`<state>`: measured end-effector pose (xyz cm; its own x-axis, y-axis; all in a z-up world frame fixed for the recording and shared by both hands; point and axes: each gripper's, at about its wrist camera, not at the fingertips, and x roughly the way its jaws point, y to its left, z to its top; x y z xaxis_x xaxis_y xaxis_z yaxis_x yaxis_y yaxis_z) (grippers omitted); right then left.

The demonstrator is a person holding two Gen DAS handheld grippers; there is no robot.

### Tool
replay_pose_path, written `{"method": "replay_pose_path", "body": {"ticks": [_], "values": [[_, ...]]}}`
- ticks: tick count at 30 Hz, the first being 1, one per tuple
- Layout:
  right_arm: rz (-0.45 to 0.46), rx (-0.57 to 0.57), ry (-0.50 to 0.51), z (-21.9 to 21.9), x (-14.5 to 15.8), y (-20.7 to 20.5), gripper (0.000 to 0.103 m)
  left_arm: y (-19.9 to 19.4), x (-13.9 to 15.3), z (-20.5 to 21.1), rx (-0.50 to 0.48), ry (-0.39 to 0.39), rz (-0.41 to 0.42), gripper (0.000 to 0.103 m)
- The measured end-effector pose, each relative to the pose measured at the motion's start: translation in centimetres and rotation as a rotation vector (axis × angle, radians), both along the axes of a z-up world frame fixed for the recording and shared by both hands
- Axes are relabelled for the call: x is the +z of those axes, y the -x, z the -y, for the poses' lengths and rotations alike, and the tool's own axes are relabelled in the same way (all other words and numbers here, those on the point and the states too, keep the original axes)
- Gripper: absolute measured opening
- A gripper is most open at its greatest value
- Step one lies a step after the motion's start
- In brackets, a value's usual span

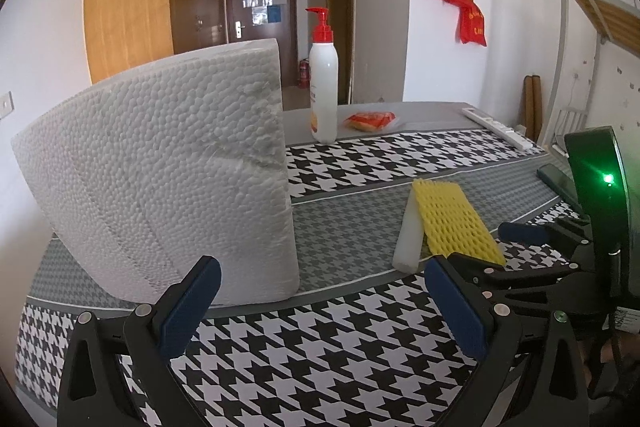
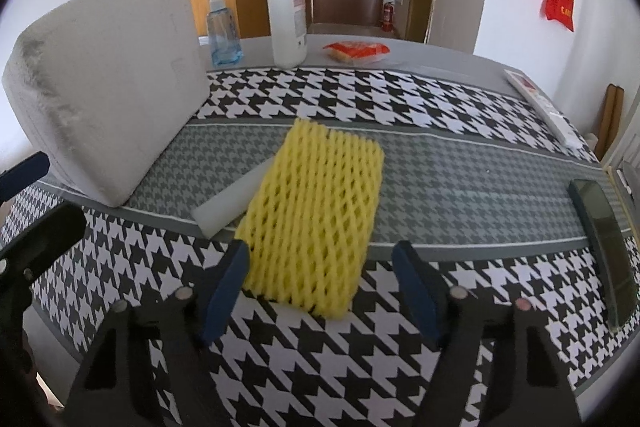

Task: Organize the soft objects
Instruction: 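Move the right tool toward the yellow mesh sleeve, then close the right gripper on the yellow mesh sleeve and lift it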

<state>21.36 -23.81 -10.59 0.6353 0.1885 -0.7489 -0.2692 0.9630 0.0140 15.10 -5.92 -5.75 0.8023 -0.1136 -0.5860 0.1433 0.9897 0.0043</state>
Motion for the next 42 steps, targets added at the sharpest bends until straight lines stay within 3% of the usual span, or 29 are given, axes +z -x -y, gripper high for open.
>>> {"method": "replay_pose_path", "body": {"ticks": [12,15,16,17,42], "values": [[-0.010,0.044,-0.017,-0.7,0.2,0.4,0.041,0.2,-0.3,-0.2,0.002,0.009,-0.005,0.102],[-0.005,0.038,-0.033,-0.4,0.5,0.6,0.028,0.5,-0.1,0.1,-0.006,0.008,-0.002,0.102],[-0.002,0.035,-0.035,-0.3,0.7,0.7,0.014,0.6,0.0,0.3,-0.010,0.006,0.000,0.102],[-0.003,0.029,-0.036,-0.1,0.8,0.8,0.011,0.7,0.1,0.5,-0.015,0.004,0.005,0.102],[0.060,-0.108,-0.101,6.6,2.5,2.9,0.011,-0.2,0.8,4.8,-0.153,0.004,-0.011,0.102]]}}
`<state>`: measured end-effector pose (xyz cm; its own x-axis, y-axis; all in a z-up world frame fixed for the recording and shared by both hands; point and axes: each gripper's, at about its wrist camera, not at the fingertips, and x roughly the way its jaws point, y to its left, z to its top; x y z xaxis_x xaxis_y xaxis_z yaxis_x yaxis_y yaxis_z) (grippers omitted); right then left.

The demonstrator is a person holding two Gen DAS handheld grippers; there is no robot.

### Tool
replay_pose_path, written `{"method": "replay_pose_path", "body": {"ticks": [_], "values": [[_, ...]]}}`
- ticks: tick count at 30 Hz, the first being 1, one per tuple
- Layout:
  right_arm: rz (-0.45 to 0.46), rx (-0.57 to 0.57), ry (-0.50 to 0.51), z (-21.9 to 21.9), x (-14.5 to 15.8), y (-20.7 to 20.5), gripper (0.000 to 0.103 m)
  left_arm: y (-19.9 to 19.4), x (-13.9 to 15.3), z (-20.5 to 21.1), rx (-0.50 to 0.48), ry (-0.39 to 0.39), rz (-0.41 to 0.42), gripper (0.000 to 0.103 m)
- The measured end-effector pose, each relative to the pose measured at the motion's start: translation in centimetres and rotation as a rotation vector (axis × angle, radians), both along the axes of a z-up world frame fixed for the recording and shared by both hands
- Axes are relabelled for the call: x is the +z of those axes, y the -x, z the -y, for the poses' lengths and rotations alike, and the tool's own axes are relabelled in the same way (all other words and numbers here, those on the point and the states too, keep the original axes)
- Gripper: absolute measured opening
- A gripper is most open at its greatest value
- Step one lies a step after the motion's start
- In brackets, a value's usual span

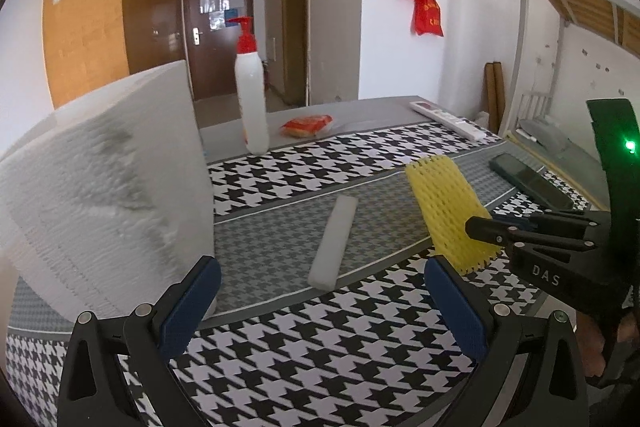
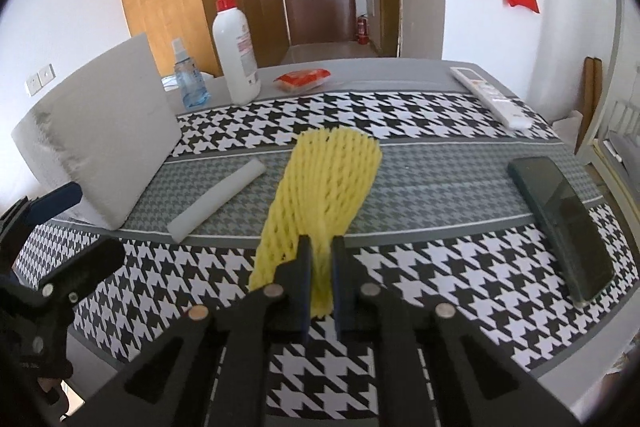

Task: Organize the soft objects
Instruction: 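Close the right gripper on the yellow mesh sleeve and lift it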

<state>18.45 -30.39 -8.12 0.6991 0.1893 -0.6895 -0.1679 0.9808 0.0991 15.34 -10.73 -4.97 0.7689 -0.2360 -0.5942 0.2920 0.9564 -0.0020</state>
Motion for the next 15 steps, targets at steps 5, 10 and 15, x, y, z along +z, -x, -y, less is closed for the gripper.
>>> {"method": "replay_pose_path", "body": {"ticks": [5,10,15], "values": [[0.001,-0.015,-0.005,0.7,-0.1,0.1,0.011,-1.0,-0.4,0.9,-0.011,-0.008,-0.025,0.102],[-0.002,-0.028,-0.010,1.3,-0.3,0.0,0.011,-2.0,-1.0,1.4,-0.021,-0.020,-0.046,0.102],[0.002,-0.020,-0.013,1.3,-0.3,0.0,0.011,-3.4,-2.0,1.4,-0.006,-0.016,-0.091,0.100]]}}
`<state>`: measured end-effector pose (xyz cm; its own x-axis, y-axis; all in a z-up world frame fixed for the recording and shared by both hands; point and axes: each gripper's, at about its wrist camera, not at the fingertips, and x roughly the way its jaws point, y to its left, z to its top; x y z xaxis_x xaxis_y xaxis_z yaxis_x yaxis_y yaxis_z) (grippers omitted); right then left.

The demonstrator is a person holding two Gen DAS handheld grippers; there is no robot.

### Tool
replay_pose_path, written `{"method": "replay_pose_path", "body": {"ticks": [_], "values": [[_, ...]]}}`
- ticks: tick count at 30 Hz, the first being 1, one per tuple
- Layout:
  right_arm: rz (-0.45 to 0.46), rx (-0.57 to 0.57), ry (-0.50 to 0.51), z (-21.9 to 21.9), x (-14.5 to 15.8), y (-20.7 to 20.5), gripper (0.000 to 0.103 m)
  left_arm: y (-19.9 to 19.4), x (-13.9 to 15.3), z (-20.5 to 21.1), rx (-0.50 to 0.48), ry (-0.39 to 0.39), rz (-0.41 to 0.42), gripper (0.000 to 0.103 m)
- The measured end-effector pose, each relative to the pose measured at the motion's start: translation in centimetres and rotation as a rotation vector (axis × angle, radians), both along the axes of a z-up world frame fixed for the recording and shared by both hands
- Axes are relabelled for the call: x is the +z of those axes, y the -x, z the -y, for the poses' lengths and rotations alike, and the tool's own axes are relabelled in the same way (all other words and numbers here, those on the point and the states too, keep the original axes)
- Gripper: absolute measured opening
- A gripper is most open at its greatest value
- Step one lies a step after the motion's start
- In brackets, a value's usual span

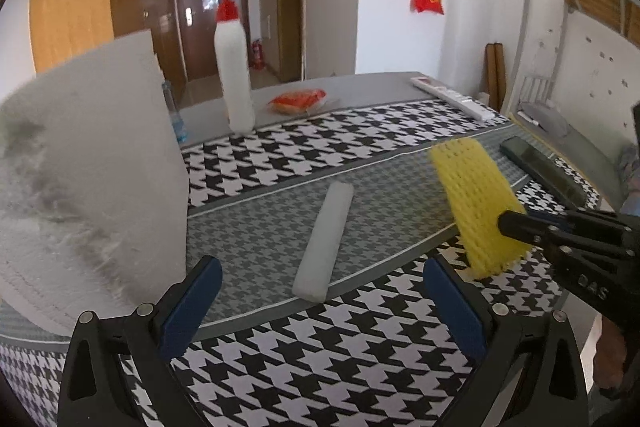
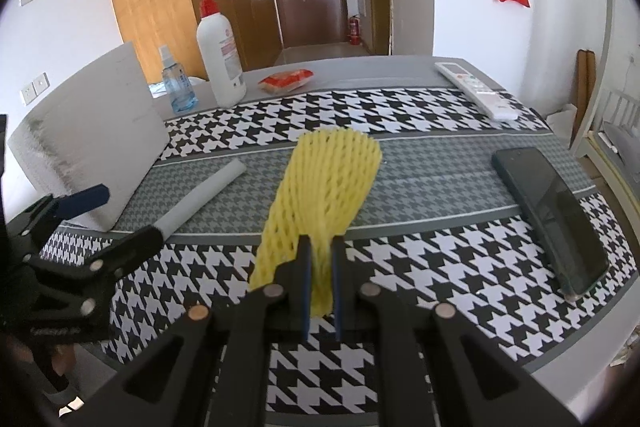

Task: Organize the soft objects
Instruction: 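Close the right gripper on the yellow mesh sleeve and lift it, then close the left gripper on the white foam stick while the right tool holds the sleeve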

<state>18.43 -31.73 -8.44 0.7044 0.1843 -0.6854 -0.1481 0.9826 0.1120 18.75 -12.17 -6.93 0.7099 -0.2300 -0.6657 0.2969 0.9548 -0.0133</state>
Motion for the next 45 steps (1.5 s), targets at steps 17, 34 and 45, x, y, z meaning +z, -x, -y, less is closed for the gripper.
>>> {"method": "replay_pose_path", "body": {"ticks": [17,34,45], "values": [[0.009,0.004,-0.007,0.0,0.1,0.4,0.011,-2.9,-2.0,0.6,-0.001,-0.022,-0.124,0.064],[0.023,0.000,-0.004,0.0,0.5,0.8,0.011,-3.9,-2.3,1.2,-0.031,-0.065,-0.153,0.024],[0.036,-0.003,0.000,-0.1,1.0,1.2,0.011,-2.9,-1.1,1.2,-0.054,-0.085,-0.104,0.016]]}}
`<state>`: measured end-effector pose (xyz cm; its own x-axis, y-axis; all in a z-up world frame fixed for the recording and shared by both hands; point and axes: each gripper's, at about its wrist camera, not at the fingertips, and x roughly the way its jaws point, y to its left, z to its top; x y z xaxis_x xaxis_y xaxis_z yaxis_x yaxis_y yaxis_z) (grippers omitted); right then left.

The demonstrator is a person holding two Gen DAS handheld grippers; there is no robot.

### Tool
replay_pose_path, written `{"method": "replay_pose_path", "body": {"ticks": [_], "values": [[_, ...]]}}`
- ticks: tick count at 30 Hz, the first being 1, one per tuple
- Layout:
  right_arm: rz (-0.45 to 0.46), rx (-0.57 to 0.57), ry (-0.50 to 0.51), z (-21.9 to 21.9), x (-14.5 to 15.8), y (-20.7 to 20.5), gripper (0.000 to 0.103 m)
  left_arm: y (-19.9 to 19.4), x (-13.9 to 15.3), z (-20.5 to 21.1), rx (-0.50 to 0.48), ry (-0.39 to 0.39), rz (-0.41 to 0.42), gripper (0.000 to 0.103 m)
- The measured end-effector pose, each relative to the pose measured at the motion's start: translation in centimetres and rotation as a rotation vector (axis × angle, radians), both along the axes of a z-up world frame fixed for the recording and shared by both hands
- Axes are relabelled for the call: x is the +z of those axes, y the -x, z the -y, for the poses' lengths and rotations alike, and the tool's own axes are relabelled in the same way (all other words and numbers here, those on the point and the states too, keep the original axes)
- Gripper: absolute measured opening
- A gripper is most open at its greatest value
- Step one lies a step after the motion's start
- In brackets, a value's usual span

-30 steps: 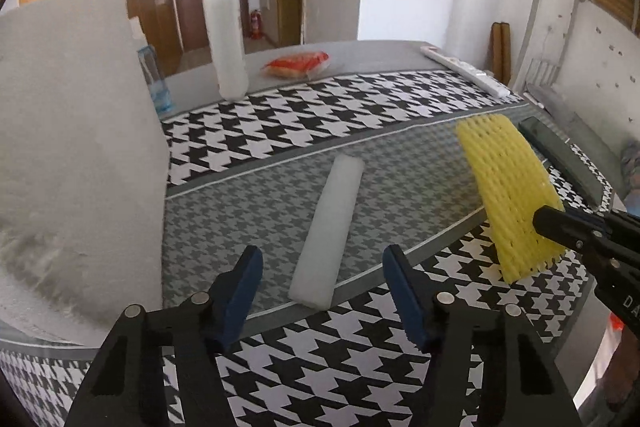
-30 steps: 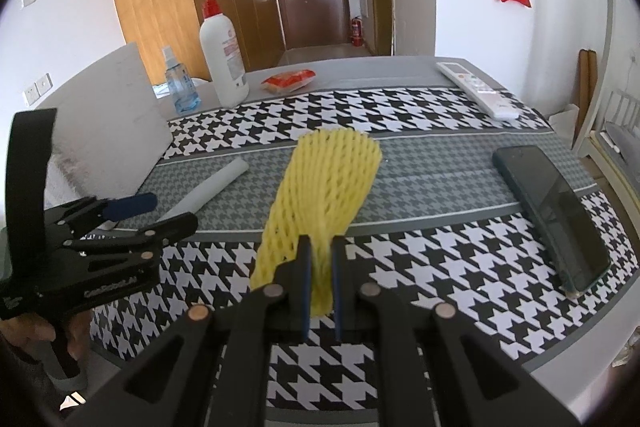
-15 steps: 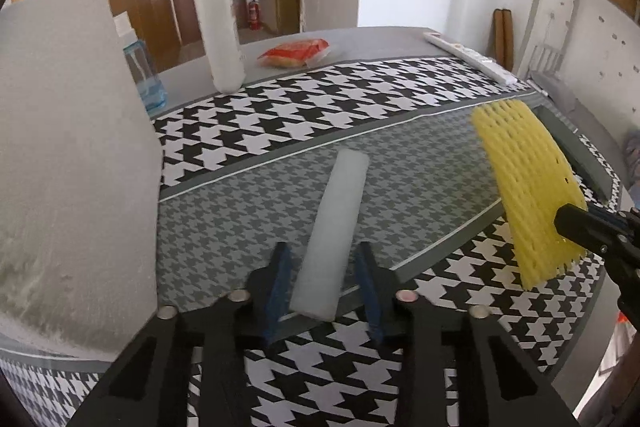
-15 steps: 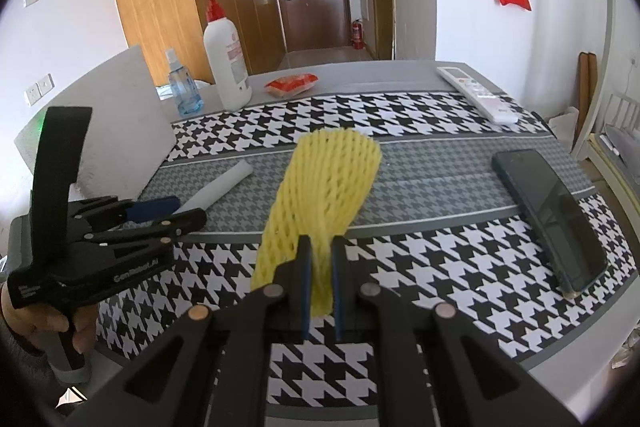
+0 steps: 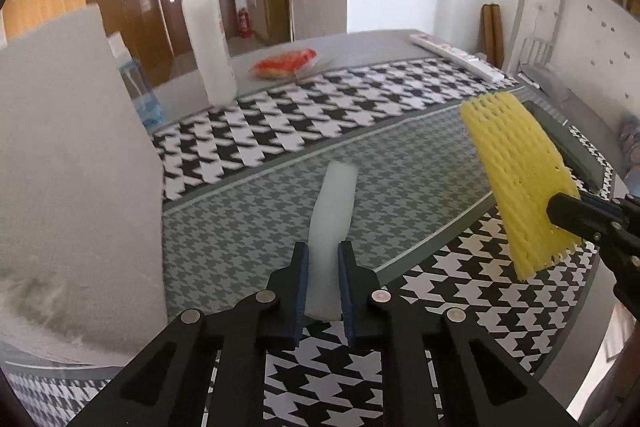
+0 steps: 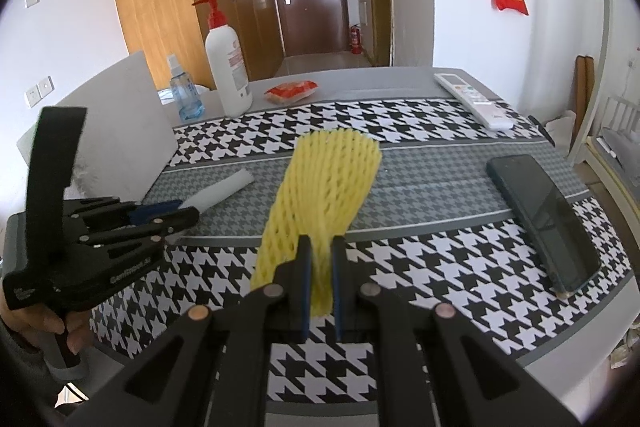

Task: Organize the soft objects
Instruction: 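Close the left gripper on the white foam stick while the right tool holds the sleeve, then carry the white stick with the left tool and the sleeve with the right tool toward the foam box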

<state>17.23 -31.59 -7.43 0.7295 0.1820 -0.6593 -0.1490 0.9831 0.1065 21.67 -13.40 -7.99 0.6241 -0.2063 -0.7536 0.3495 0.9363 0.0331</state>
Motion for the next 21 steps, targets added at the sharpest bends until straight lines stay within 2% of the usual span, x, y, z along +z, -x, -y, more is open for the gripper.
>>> {"method": "replay_pose_path", "body": {"ticks": [11,21], "values": [[0.020,0.009,0.006,-0.8,0.9,0.3,0.011,2.5,3.0,-1.1,-0.009,0.022,0.122,0.016],[0.051,0.033,0.005,-1.9,1.7,0.6,0.011,4.0,4.4,-2.4,0.016,0.057,0.161,0.016]]}}
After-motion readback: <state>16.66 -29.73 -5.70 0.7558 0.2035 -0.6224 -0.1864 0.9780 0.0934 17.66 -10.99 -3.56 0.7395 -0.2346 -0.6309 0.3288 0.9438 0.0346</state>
